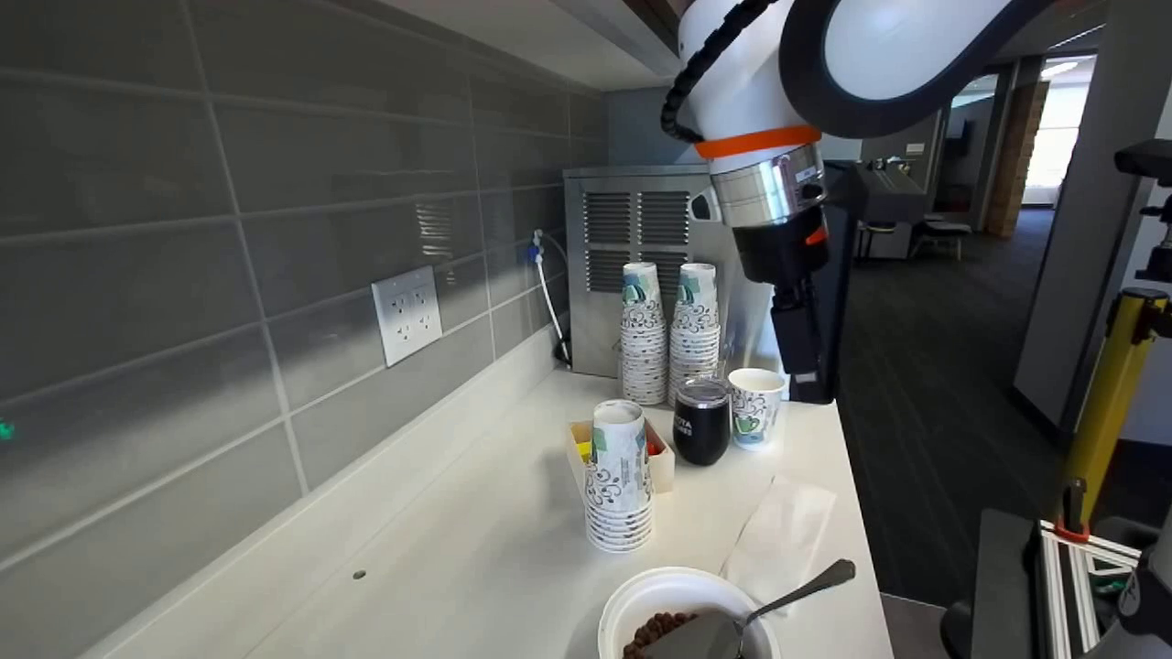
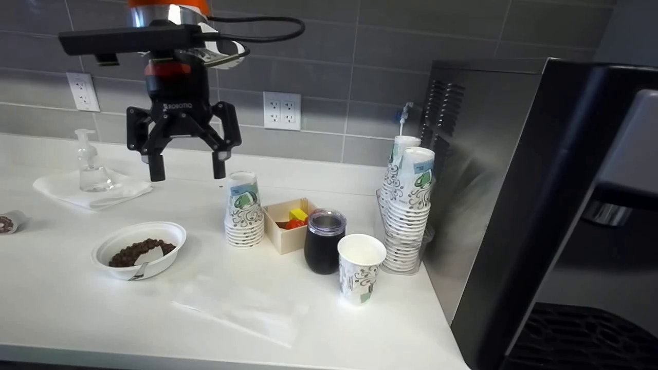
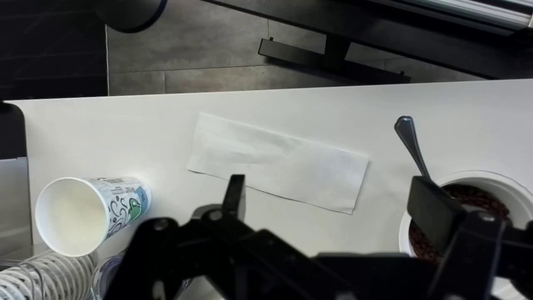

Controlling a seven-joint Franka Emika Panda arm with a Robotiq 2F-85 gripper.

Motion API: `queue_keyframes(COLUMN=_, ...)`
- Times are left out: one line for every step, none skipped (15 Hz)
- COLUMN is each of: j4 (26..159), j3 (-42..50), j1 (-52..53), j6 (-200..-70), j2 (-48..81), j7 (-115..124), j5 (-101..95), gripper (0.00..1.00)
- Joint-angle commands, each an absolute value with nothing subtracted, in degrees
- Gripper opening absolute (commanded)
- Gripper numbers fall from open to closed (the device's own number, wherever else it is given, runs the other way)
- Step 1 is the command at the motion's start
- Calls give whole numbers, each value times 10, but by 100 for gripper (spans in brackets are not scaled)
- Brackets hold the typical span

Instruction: Stack up the cups

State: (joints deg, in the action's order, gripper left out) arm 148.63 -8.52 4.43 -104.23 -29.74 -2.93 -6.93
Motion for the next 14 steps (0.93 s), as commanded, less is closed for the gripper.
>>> queue_keyframes(j4=1496, j3=-61, j1=59, j6=-1079, j2=-302, j7=-44, j5=-62, gripper=100)
queue_keyframes(j4=1502, j3=-52, j1=62, j6=-1102, j2=-307, j7=-55, j5=-55, gripper=100)
queue_keyframes(j4=1508, j3=-44, j1=63, j6=-1125, j2=-310, j7=-62, j5=-48, gripper=100)
queue_keyframes(j4=1514, j3=-36, j1=64, j6=-1147, j2=-312, j7=-68, j5=-42, gripper=100)
queue_keyframes(j4=1518, j3=-28, j1=63, j6=-1173, j2=-310, j7=-74, j5=-36, gripper=100)
queue_keyframes(j4=1520, j3=-20, j1=63, j6=-1197, j2=-305, j7=-82, j5=-31, gripper=100)
queue_keyframes(j4=1520, j3=-11, j1=63, j6=-1221, j2=-293, j7=-92, j5=-22, gripper=100)
queue_keyframes(j4=1521, j3=-2, j1=65, j6=-1247, j2=-283, j7=-104, j5=-12, gripper=100)
queue_keyframes(j4=1521, j3=7, j1=69, j6=-1275, j2=-269, j7=-118, j5=3, gripper=100)
queue_keyframes(j4=1521, j3=15, j1=73, j6=-1299, j2=-257, j7=-134, j5=20, gripper=100)
queue_keyframes(j4=1519, j3=23, j1=80, j6=-1322, j2=-241, j7=-153, j5=41, gripper=100)
queue_keyframes(j4=1515, j3=29, j1=87, j6=-1339, j2=-227, j7=-170, j5=59, gripper=100)
queue_keyframes(j4=1511, j3=33, j1=94, j6=-1355, j2=-210, j7=-186, j5=78, gripper=100)
queue_keyframes(j4=1507, j3=34, j1=98, j6=-1372, j2=-194, j7=-195, j5=92, gripper=100)
